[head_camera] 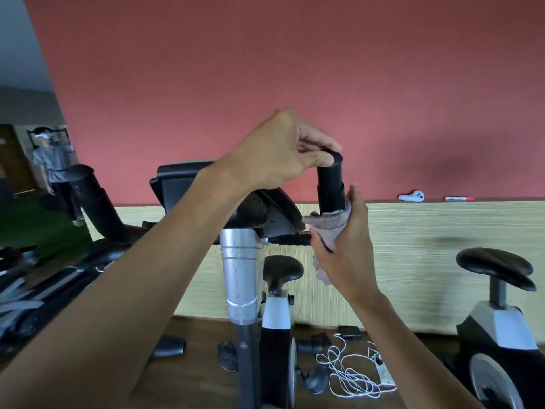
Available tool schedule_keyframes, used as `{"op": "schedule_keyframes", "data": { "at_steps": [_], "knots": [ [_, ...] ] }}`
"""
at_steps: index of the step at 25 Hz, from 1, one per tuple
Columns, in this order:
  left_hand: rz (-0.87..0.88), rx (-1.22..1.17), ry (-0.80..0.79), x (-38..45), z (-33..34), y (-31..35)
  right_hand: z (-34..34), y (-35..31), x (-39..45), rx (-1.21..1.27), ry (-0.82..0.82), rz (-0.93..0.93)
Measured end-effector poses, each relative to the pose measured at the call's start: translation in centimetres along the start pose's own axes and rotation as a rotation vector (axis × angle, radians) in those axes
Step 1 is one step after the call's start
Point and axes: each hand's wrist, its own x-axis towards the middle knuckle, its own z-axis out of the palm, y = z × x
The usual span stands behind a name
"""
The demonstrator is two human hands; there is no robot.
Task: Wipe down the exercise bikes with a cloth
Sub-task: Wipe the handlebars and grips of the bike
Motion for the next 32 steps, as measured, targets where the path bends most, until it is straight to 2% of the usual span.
{"op": "schedule_keyframes", "data": {
  "at_steps": [4, 7, 11, 13, 15, 19, 28, 32],
  "knots": [
    [0.038, 0.064, 0.051, -0.4, 1.1, 0.3, -1.0, 2.2, -2.5, 0.042, -0.059, 0.100],
    [0.085, 0.149, 0.093, -0.5, 1.3, 0.1, -2.1, 1.8, -3.2, 0.120, 0.049, 0.136],
    [0.187, 0.398, 0.166, -0.5, 1.2, -0.2, -1.3, -0.8, 0.2, 0.175, 0.022, -0.096],
    [0.341, 0.630, 0.201, -0.3, 1.9, -0.1, -0.5, -0.6, 2.1, 0.094, 0.012, -0.206],
    [0.419, 0.903, 0.149, 0.0, 3.6, 0.2, -0.4, 0.4, 2.8, 0.114, -0.026, -0.232],
    [0.311, 1.288, 0.089, 1.3, 7.3, 1.9, -1.1, 3.3, 3.1, 0.133, -0.141, -0.336],
    [0.230, 1.712, -0.086, 0.6, 10.8, 1.4, -0.2, 7.9, 2.7, 0.118, -0.105, -0.508],
    [0.131, 1.777, -0.106, 0.7, 13.5, 0.1, 0.6, 9.5, 2.8, 0.120, -0.069, -0.528]
  ]
}}
